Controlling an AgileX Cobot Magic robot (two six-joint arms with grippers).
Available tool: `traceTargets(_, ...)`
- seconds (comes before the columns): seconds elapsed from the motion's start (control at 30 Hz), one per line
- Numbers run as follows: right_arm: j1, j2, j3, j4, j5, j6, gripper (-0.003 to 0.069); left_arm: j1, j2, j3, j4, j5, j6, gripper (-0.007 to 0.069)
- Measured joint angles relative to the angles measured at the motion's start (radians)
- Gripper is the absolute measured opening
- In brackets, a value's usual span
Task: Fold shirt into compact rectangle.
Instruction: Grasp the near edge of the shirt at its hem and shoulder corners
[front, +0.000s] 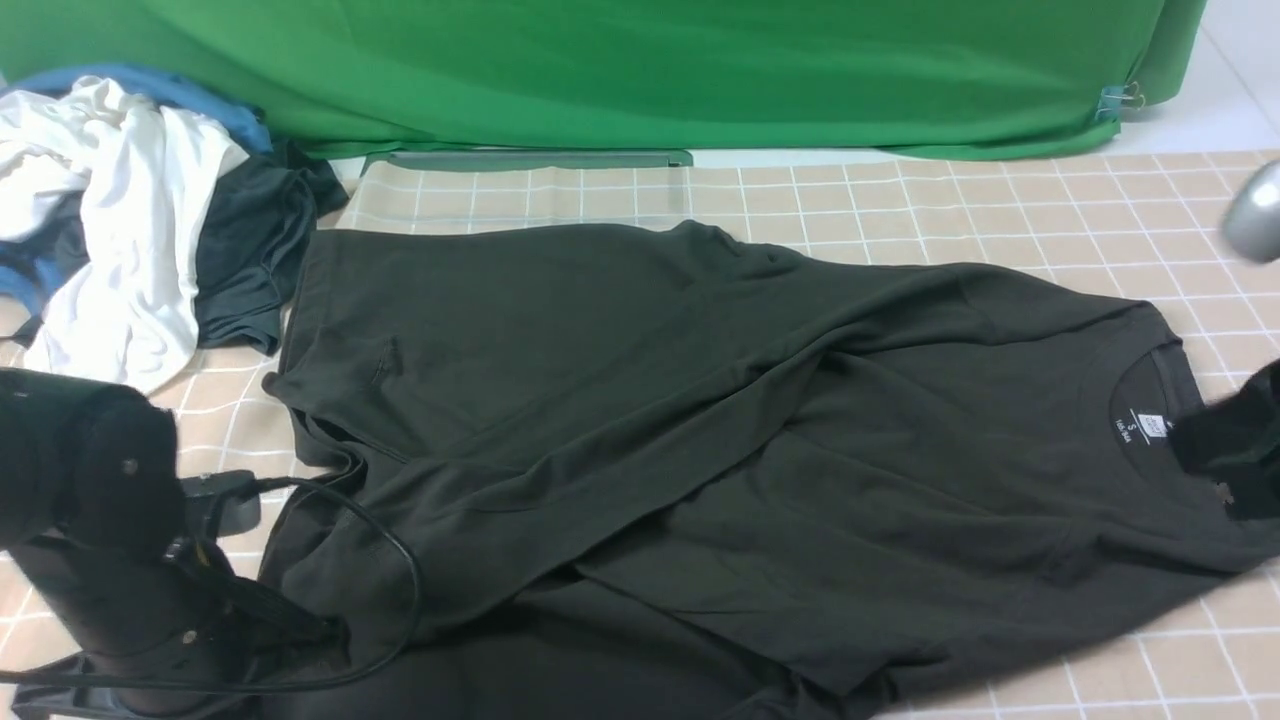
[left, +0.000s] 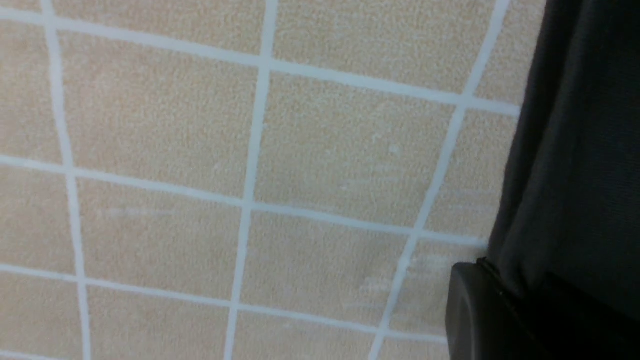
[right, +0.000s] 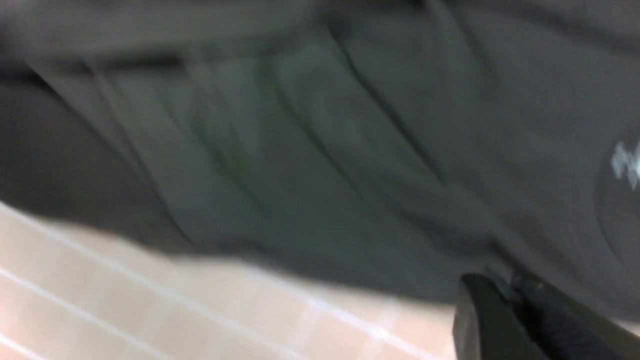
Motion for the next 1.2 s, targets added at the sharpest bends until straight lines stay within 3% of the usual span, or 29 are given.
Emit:
traceTargets(0.13,0.002,0.106,0.008,0.003,0.054,-0.039,0.0114,0.000,-0.119,0.000,0.004,0.058,0.000,0.0020)
traceTargets(0.27,0.050,0.183,0.045,0.060,0.047,-0.131,0.0214,0.000,-0.207,0.000,0.012,0.092,0.000,0.0020)
traceTargets(0.37,0.152,0.251,0.098,0.061,-0.028,-0.209,0.0388,0.000,-0.256,0.000,0.012,0.126,0.000,0.0020)
traceTargets(0.43,0.200,0.288,0.119,0.036,-0.063,-0.225,0.0454,0.000,-0.262,0.000,0.020,0.141,-0.001,0.0020)
traceTargets(0.6,0.250,0.397,0.154,-0.012,-0.139,-0.234,0.0526,0.000,-0.264,0.000,0.089,0.183,-0.026,0.0020)
traceTargets(1.03,0.255,0.555,0.160,-0.061,-0.352,-0.272,0.0520,0.000,-0.264,0.000,0.108,0.171,-0.052,0.0020)
traceTargets(1.1,0.255,0.563,0.157,-0.076,-0.354,-0.278,0.0470,0.000,-0.264,0.000,0.102,0.170,-0.054,0.0020)
traceTargets(1.17,0.255,0.565,0.155,-0.088,-0.352,-0.286,0.0349,0.000,-0.264,0.000,0.092,0.158,-0.054,0.0020)
traceTargets(1.2,0.255,0.566,0.153,-0.090,-0.346,-0.287,0.0225,0.000,-0.264,0.000,0.081,0.149,-0.054,0.0020)
